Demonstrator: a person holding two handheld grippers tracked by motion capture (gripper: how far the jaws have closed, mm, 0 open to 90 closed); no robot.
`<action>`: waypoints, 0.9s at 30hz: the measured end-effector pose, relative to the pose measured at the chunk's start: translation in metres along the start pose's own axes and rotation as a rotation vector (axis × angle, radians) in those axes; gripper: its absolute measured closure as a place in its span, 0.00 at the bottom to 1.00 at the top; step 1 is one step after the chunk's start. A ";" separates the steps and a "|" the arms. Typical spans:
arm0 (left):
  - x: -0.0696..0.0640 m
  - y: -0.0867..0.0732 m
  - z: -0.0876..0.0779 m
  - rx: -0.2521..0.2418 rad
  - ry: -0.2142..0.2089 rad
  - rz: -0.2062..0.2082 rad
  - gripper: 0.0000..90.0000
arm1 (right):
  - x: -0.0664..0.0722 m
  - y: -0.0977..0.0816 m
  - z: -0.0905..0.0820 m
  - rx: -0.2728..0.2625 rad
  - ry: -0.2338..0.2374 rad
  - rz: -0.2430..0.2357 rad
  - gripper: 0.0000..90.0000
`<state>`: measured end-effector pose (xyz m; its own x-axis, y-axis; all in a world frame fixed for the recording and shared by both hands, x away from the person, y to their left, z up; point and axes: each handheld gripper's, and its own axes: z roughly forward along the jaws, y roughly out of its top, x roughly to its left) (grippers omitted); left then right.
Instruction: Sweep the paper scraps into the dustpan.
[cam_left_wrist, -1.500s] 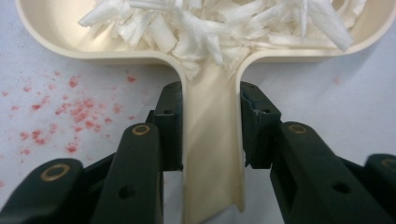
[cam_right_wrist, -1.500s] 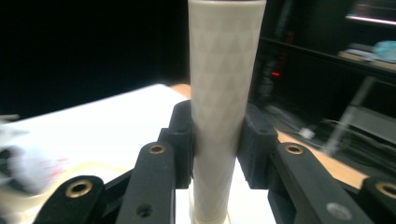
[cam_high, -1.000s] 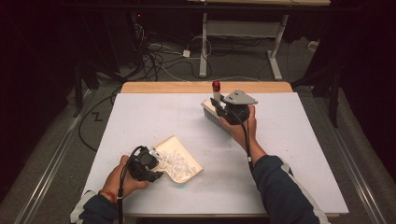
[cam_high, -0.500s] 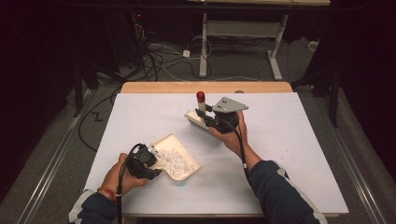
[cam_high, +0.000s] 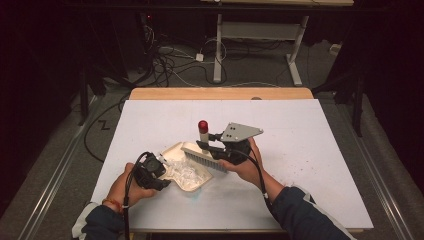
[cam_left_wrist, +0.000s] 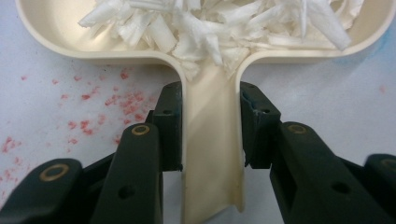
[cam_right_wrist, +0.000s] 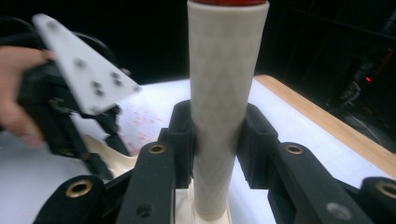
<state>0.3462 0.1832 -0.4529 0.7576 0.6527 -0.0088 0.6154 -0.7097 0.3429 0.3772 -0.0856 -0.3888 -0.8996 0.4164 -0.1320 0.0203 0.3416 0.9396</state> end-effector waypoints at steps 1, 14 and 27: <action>0.000 0.000 0.000 -0.001 0.000 -0.002 0.70 | 0.001 0.002 -0.003 -0.010 0.011 -0.004 0.78; 0.002 0.000 0.001 -0.012 0.004 -0.011 0.70 | -0.007 0.006 -0.051 -0.048 -0.077 0.014 0.78; 0.006 0.000 -0.002 -0.044 0.025 -0.052 0.70 | -0.021 -0.008 -0.124 0.004 -0.149 0.065 0.78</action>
<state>0.3508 0.1877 -0.4515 0.7186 0.6954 -0.0041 0.6432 -0.6624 0.3840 0.3421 -0.2022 -0.3547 -0.8217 0.5578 -0.1167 0.0780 0.3130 0.9466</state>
